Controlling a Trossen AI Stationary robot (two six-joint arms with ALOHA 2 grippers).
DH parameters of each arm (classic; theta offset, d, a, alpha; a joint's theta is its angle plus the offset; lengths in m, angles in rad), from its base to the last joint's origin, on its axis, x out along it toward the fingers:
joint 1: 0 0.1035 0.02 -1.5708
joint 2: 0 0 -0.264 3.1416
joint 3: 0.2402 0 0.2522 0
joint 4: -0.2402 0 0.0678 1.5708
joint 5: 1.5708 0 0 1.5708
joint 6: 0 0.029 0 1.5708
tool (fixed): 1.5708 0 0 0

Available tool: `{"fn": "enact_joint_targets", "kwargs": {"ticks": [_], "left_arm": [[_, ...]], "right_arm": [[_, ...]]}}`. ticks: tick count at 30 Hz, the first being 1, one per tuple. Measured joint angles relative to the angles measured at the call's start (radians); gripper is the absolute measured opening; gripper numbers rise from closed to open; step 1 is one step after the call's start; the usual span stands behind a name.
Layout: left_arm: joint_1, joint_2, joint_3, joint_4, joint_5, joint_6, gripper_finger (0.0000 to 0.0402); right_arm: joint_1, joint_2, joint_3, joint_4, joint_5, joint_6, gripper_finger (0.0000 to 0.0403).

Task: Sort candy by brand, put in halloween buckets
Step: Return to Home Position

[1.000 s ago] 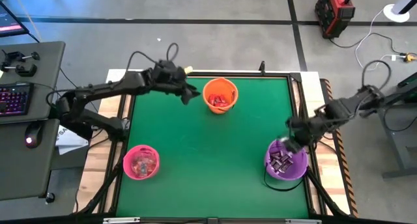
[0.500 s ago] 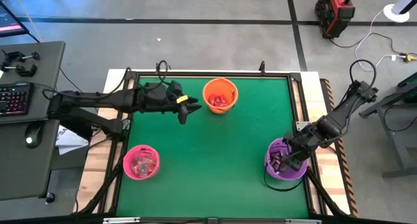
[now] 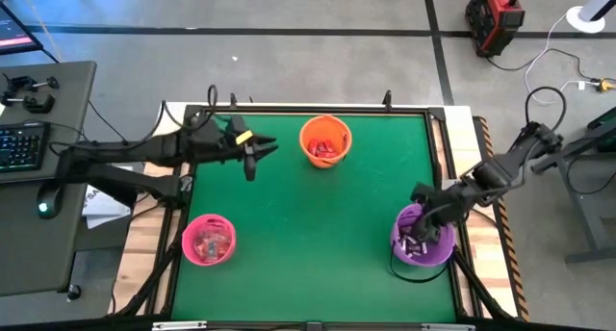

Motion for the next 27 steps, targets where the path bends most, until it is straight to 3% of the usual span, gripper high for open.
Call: {"fn": "enact_joint_targets", "kwargs": {"ticks": [4, 7, 18, 23, 27], "left_arm": [[0.004, -0.110, -0.232, 0.200, 0.066, -0.052, 0.0019], [0.011, -0.210, -0.395, 0.322, 0.092, -0.115, 0.0013], [0.011, -0.480, -0.805, 0.703, 0.121, -0.215, 0.0001], [0.011, -0.553, -0.906, 0.713, 0.123, -0.260, 0.0000], [0.011, -0.584, -0.905, 0.636, 0.148, -0.270, 0.0000]], "right_arm": [[-0.078, 0.021, 0.039, 0.010, 0.006, -0.102, 0.0069], [-0.144, 0.042, 0.063, 0.019, 0.004, -0.098, 0.0011], [-0.311, 0.059, 0.069, 0.194, 0.027, -0.209, 0.0001], [-0.315, 0.060, 0.069, 0.195, 0.053, -0.230, 0.0000], [-0.311, 0.057, 0.069, 0.164, 0.056, -0.235, 0.0000]]}}
